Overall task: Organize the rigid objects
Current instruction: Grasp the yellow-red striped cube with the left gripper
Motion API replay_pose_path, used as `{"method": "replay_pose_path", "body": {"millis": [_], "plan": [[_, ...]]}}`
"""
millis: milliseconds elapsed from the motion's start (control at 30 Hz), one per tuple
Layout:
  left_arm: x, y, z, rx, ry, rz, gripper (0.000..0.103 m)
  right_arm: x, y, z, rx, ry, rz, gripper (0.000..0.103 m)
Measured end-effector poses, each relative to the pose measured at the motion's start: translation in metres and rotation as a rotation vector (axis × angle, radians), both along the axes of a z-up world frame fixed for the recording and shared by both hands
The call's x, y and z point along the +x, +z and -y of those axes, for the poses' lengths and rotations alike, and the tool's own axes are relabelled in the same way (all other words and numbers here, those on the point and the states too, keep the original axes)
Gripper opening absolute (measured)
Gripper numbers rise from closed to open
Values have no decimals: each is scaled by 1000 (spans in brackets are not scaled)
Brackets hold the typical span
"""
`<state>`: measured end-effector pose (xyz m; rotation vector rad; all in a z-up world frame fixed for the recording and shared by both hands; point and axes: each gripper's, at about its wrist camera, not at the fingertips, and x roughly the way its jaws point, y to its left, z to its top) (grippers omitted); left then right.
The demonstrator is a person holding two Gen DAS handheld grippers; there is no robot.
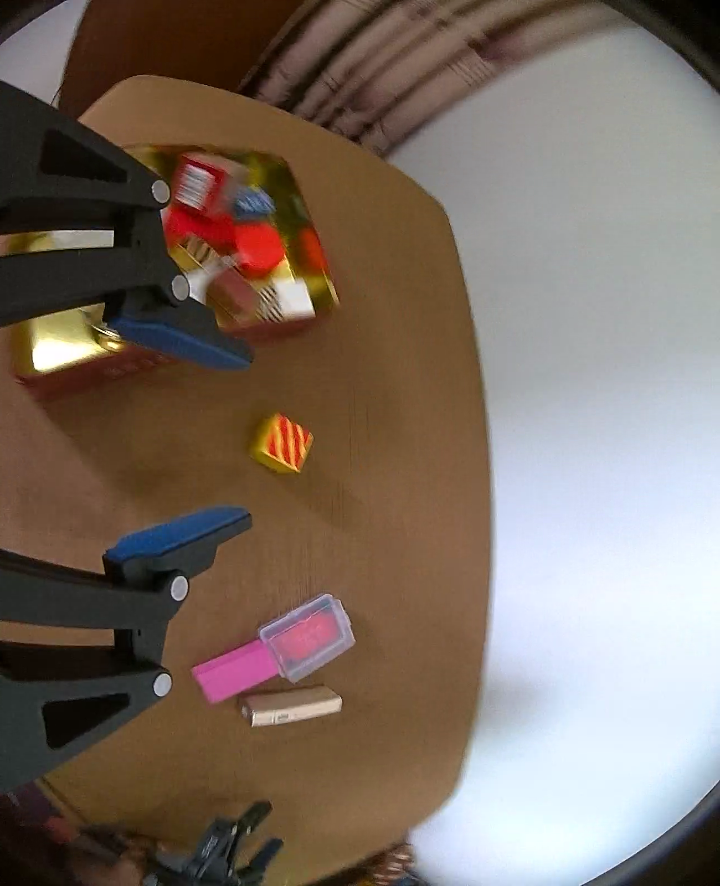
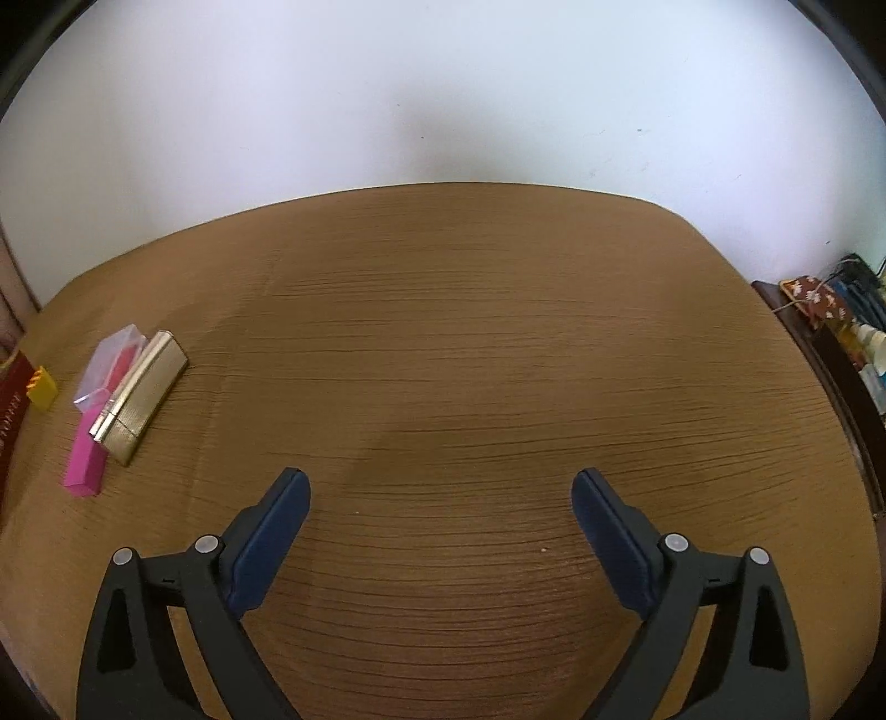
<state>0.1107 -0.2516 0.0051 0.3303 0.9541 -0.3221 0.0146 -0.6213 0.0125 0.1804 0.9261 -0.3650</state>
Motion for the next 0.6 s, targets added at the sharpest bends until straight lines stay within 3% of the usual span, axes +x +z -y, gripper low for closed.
{"method": "replay_pose_path", "body": {"millis": [133,367,600], "plan": [[35,-19,20,29,-3,-40,53,1,0,1,31,25,17,95],[74,-47,22,15,-9,-191,53,5,-3,-3,46,68,-3,95],[103,-73,14,-37,45,-334,53,10,-7,0,51,83,-18,95]]}}
